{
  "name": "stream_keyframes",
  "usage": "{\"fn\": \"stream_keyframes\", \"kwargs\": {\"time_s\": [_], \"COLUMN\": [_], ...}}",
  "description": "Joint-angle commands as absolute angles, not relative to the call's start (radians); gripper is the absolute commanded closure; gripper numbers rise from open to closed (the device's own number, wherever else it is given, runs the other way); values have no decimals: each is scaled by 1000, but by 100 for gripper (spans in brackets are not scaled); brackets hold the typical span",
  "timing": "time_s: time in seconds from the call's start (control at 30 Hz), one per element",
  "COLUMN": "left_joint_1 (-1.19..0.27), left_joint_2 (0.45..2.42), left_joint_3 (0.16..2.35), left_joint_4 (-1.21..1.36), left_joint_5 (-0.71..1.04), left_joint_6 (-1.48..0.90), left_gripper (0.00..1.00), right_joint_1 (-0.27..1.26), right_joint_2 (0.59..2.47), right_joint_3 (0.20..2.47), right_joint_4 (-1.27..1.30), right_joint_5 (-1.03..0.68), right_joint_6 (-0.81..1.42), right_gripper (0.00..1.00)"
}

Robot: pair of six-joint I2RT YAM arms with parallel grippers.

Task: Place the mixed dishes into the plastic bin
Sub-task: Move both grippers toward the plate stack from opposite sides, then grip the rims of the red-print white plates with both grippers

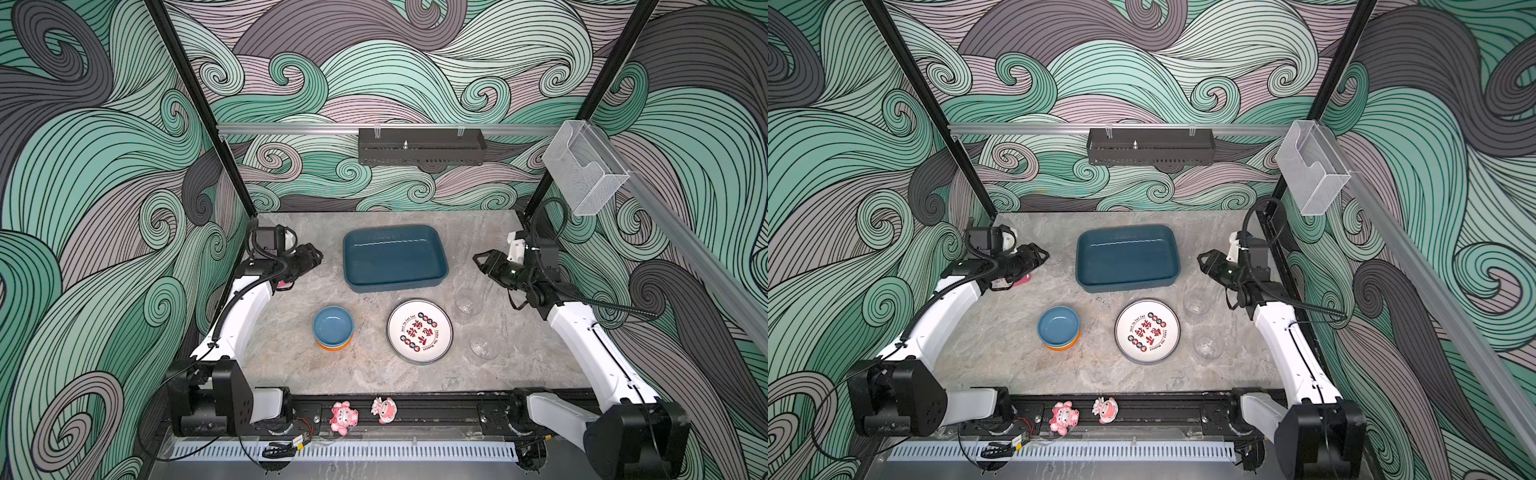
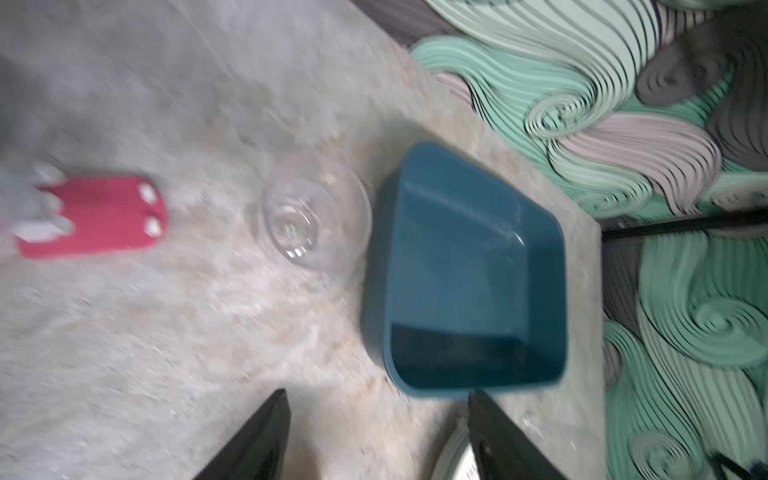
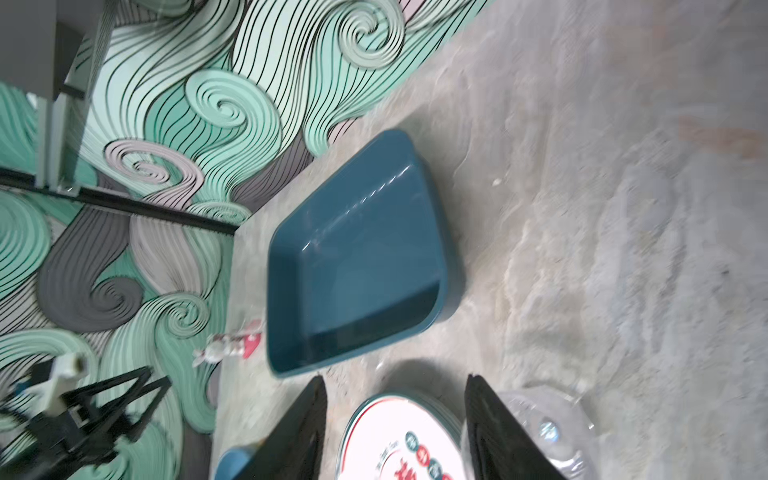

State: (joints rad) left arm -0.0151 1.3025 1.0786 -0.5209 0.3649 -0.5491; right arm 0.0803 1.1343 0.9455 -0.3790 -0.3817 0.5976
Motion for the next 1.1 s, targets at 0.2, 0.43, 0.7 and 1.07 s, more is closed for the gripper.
{"fn": "stream_keyframes", "kwargs": {"time_s": [0.2,0.43,0.7,1.07], "left_joint_1": [-272,-456,-543,-598], "left_joint_2": [1209,1268,1399,1544], "left_joint_3": [1103,1053,1087,1114], "left_joint_4": [-792,-755,-771,-751], "left_joint_5": [565,528,482,429], "left_joint_6": [-542,-639,-654,-679], "left_gripper": [34,35,36,35], "right_joint_1": [257,365,417,431], "right_joint_2": [1208,1300,1394,1480], "right_joint_3": [1018,1046,1046,1032], "right_joint_4": [-704,-767,-808,-790], "right_joint_5": [-487,-454,-356,-234], "right_joint_6": [461,421,413,428], "right_gripper": [53,62,64,63]}}
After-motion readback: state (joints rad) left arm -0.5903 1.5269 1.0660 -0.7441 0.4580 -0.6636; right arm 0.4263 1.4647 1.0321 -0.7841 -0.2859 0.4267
